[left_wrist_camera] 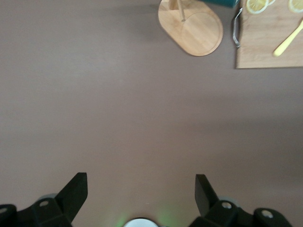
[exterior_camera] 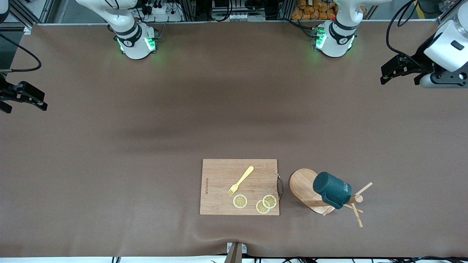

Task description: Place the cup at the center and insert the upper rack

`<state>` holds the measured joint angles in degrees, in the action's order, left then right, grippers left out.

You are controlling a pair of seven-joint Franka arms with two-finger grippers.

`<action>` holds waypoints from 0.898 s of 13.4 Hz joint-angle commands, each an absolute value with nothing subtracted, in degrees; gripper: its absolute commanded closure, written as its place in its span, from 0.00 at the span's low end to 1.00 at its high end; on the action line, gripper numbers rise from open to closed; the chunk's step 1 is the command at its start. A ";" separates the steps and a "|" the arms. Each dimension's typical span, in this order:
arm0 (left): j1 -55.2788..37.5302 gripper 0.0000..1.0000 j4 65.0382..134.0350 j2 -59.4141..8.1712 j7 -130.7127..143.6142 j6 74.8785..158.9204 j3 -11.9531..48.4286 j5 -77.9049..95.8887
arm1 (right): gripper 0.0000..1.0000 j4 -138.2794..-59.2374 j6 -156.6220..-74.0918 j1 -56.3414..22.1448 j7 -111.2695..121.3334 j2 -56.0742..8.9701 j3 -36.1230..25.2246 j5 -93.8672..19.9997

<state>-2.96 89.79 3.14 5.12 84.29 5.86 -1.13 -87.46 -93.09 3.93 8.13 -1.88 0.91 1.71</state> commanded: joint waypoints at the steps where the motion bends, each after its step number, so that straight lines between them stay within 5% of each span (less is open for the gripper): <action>1: -3.96 0.00 89.48 4.22 3.16 83.85 5.98 -4.04 | 0.00 -87.54 -92.73 4.66 7.38 -1.23 1.49 1.85; 12: -4.22 0.00 87.28 4.22 3.51 83.76 6.42 1.32 | 0.00 -87.63 -92.72 4.83 7.38 -1.23 1.49 1.85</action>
